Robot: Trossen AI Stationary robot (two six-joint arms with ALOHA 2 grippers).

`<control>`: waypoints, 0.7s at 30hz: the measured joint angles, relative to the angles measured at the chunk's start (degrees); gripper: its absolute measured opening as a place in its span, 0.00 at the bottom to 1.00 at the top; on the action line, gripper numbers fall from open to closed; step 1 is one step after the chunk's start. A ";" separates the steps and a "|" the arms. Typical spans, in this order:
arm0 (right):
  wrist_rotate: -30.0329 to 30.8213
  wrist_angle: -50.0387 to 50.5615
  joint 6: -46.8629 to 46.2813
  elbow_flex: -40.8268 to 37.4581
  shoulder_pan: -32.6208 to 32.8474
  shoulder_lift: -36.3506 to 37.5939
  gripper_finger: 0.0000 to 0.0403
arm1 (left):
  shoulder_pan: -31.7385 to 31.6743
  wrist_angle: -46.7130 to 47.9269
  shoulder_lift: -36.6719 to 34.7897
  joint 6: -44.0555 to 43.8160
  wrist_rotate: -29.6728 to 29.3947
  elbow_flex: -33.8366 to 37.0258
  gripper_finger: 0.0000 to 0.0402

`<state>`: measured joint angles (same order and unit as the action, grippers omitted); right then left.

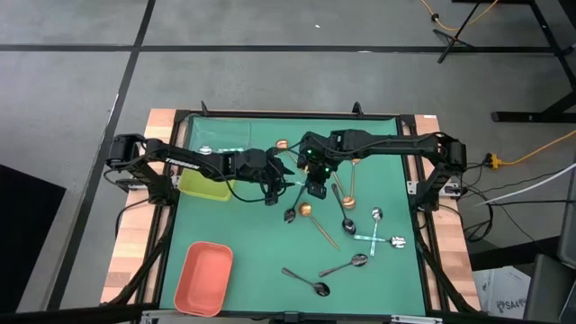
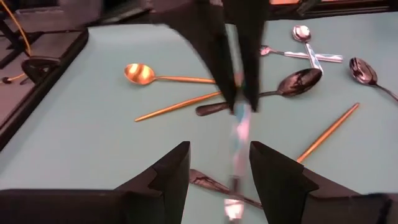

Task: Sort silverware by color (type)
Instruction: Put the white spoon into the transparent bin

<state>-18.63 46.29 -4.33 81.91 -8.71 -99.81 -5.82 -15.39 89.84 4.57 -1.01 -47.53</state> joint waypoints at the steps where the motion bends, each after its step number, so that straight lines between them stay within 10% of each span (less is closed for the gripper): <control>1: 0.29 0.02 0.12 0.00 0.37 0.00 0.01 | 0.00 0.11 0.00 -0.02 0.15 -0.02 0.40; 21: 3.43 0.12 0.31 0.00 1.99 0.00 0.01 | 0.36 5.83 0.00 -1.48 0.60 -0.02 0.40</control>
<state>-15.20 46.41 -4.01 81.91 -6.72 -99.81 -5.45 -9.56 89.84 3.09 -0.40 -47.55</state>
